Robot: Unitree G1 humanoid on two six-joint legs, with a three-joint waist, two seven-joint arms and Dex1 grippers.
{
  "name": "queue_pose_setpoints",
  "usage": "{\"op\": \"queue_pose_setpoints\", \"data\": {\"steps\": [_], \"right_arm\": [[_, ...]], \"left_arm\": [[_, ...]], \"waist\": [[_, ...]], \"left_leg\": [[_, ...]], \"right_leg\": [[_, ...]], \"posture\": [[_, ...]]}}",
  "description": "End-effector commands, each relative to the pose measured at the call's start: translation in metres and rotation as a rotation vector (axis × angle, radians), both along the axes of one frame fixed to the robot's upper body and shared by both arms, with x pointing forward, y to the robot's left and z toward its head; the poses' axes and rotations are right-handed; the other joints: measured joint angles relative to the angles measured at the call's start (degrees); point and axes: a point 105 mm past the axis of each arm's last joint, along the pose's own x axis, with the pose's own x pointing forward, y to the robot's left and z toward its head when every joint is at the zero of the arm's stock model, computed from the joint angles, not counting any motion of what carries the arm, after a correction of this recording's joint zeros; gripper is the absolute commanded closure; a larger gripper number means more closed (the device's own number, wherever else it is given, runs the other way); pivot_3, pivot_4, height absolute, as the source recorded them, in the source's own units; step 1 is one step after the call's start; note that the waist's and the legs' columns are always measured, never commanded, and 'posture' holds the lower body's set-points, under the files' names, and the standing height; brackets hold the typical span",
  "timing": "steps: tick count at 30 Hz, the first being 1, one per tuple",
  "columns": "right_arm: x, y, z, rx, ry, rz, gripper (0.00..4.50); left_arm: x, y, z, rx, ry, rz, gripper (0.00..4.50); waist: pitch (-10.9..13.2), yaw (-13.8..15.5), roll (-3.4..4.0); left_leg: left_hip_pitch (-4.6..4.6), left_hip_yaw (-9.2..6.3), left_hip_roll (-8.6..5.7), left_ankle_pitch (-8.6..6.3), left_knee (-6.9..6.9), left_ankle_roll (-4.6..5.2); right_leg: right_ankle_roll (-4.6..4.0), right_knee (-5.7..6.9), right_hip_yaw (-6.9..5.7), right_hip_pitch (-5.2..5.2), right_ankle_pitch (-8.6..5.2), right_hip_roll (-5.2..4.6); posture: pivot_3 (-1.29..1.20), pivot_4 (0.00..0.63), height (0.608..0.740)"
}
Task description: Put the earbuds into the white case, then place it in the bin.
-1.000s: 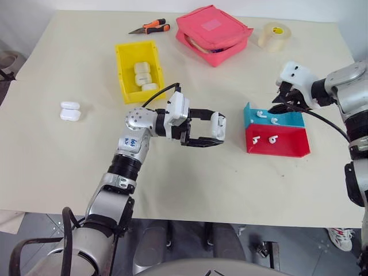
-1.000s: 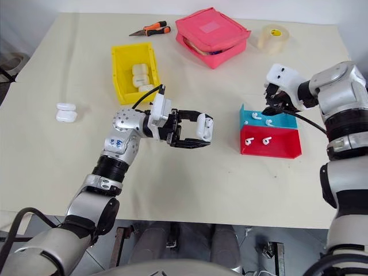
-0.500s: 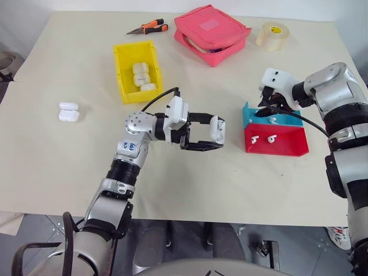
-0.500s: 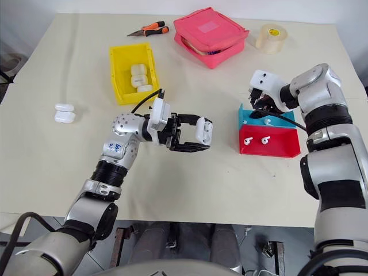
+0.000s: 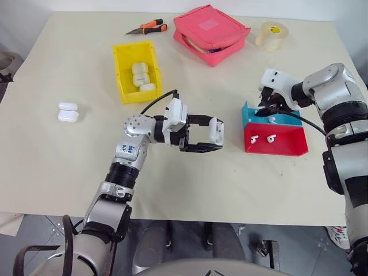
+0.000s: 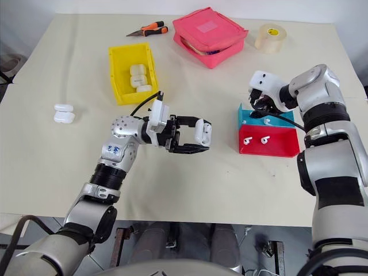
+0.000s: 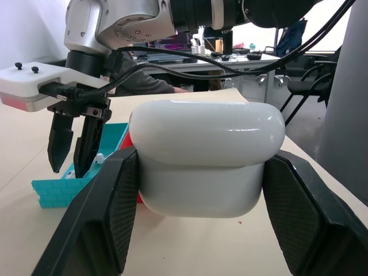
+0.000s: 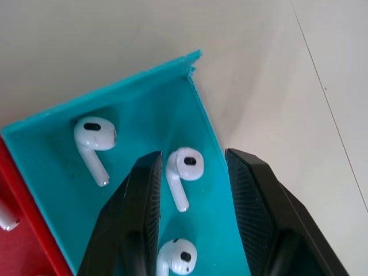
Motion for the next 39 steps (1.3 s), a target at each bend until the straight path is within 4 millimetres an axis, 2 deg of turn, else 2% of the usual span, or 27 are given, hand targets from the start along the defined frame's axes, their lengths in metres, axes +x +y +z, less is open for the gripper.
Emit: {"op": "queue_pose_setpoints", "data": {"steps": [1,16,19,21,22,27,31,35,37,39], "right_arm": [[0.003,0.0,0.013,0.0,-0.036,0.003,2.68],[0.002,0.0,0.007,-0.009,-0.019,0.007,2.68],[0.002,0.0,0.007,-0.01,-0.019,0.01,3.26],[0.003,0.002,0.008,0.004,-0.029,0.005,3.89],[0.003,0.002,0.008,0.008,-0.029,0.008,3.99],[0.003,0.005,0.017,0.045,-0.054,0.025,3.99],[0.002,0.003,0.047,0.147,-0.134,0.01,3.99],[-0.018,0.01,0.074,0.352,-0.19,0.04,3.99],[-0.044,0.019,0.083,0.48,-0.205,0.075,3.99],[-0.08,0.036,0.088,0.664,-0.216,0.113,3.99]], "left_arm": [[-0.005,0.0,0.012,-0.03,-0.044,-0.01,1.69],[-0.004,0.001,0.012,-0.032,-0.045,0.002,1.69],[-0.004,0.001,0.013,-0.031,-0.045,0.004,1.69],[-0.003,0.001,0.013,-0.03,-0.046,0.005,1.69],[-0.003,0.001,0.013,-0.031,-0.045,0.006,1.69],[-0.002,0.0,0.013,-0.032,-0.045,0.008,1.69],[-0.001,-0.001,0.011,-0.028,-0.037,0.008,1.69],[0.001,-0.002,0.01,-0.031,-0.025,0.002,1.69],[0.003,-0.004,0.01,-0.035,-0.016,-0.006,1.69],[0.006,-0.006,0.011,-0.039,-0.013,-0.017,1.69]], "waist": [[0.0,0.0,0.0],[0.0,-0.04,0.0],[0.0,-0.05,0.0],[0.0,-0.05,0.0],[0.0,-0.05,0.0],[0.0,-0.02,0.0],[0.02,0.02,0.04],[0.04,0.32,0.06],[0.03,0.88,0.05],[0.03,1.48,0.05]], "left_leg": [[0.0,0.0,0.0,0.0,0.0,0.0],[0.0,0.0,0.0,0.0,-0.01,0.0],[0.0,0.01,0.0,0.0,-0.01,0.0],[0.0,0.01,0.0,0.0,-0.01,0.0],[0.0,0.0,0.0,0.0,-0.01,0.0],[0.0,0.01,0.0,0.0,-0.01,0.0],[0.0,0.0,0.0,0.0,-0.01,0.0],[0.0,-0.02,0.0,0.0,-0.02,0.0],[0.0,-0.1,-0.02,0.0,0.01,0.0],[-0.03,-0.2,-0.03,-0.01,0.0,0.0]], "right_leg": [[0.0,0.0,0.0,0.0,0.0,0.0],[0.0,0.0,0.01,0.0,0.0,0.0],[0.0,0.0,0.01,0.0,0.0,0.01],[0.0,0.0,0.01,0.0,0.0,0.0],[0.0,0.0,0.01,0.0,0.0,0.0],[0.0,0.0,0.01,0.0,0.0,0.0],[0.0,0.0,0.02,0.0,0.0,0.0],[0.0,0.0,0.01,0.0,0.0,0.0],[0.0,0.0,-0.03,0.05,0.0,0.0],[0.0,-0.04,-0.11,0.08,0.0,0.0]], "posture": [[0.0,0.15,0.74],[0.0,0.15,0.74],[0.0,0.15,0.74],[0.0,0.15,0.74],[0.0,0.15,0.74],[0.0,0.15,0.74],[0.0,0.15,0.74],[0.0,0.15,0.74],[0.0,0.15,0.74],[0.0,0.15,0.74]]}}
